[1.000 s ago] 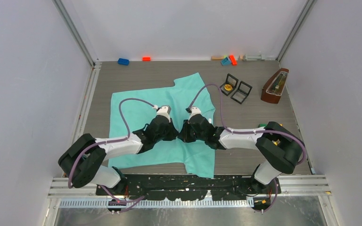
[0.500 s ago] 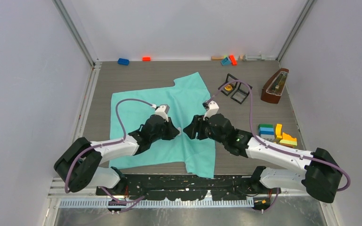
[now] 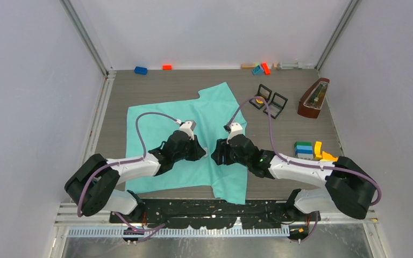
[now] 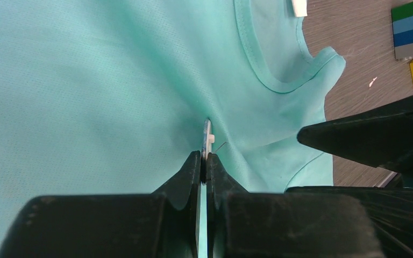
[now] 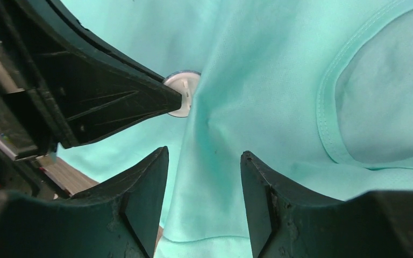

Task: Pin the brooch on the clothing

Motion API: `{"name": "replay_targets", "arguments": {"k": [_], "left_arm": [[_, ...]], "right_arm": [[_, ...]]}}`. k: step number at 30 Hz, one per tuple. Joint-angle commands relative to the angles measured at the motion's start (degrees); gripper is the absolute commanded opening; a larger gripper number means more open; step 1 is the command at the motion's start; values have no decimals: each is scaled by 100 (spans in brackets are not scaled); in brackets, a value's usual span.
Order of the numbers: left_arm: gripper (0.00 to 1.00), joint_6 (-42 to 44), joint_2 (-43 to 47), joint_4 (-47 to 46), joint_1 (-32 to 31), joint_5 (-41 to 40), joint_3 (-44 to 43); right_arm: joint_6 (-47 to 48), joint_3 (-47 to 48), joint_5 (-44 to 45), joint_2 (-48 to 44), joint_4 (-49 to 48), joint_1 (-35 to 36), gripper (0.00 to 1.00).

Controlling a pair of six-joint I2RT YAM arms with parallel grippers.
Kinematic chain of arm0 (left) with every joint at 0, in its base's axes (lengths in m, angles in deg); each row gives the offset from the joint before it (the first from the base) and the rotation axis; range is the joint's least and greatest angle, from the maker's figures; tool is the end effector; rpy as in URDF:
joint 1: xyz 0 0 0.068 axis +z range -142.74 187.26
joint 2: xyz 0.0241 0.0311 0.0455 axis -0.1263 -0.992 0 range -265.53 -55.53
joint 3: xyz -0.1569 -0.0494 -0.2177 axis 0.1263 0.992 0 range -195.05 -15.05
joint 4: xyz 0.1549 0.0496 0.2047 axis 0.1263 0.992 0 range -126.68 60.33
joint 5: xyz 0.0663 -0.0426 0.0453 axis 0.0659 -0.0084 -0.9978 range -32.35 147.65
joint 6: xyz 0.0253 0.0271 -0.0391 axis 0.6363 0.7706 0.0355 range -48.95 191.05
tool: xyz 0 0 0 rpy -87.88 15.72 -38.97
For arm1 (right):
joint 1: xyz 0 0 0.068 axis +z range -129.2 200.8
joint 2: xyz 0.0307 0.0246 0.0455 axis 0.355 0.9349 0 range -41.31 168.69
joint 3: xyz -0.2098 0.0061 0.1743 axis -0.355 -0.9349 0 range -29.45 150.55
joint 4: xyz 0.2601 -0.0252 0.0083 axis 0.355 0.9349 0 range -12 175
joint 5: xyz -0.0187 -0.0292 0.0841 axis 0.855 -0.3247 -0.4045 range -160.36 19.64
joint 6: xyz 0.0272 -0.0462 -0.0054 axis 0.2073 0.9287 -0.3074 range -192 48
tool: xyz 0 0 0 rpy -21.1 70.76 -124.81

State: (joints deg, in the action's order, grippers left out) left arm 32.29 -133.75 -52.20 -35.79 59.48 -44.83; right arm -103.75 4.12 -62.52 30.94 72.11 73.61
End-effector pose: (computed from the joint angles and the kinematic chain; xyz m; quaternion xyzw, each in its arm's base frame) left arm 0.1932 -0.1821 0.1689 0.0405 0.8774 -0.3235 0.3520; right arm 0.1611 0.2043 0.1995 -0.1280 0.8671 0.2770 0.3938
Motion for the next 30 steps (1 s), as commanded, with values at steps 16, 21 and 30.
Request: {"name": "replay_targets", "arguments": {"k": [16, 21, 30], "left_arm": [[0, 75, -206, -73, 24, 187, -322], [0, 75, -213, -172, 24, 195, -307], [0, 26, -389, -615, 25, 234, -229]], "right_arm": [[173, 547, -156, 1453, -1100, 27, 47], [172, 640, -170, 1647, -1056, 33, 21], [220, 558, -419, 1583, -1087, 53, 1]]}}
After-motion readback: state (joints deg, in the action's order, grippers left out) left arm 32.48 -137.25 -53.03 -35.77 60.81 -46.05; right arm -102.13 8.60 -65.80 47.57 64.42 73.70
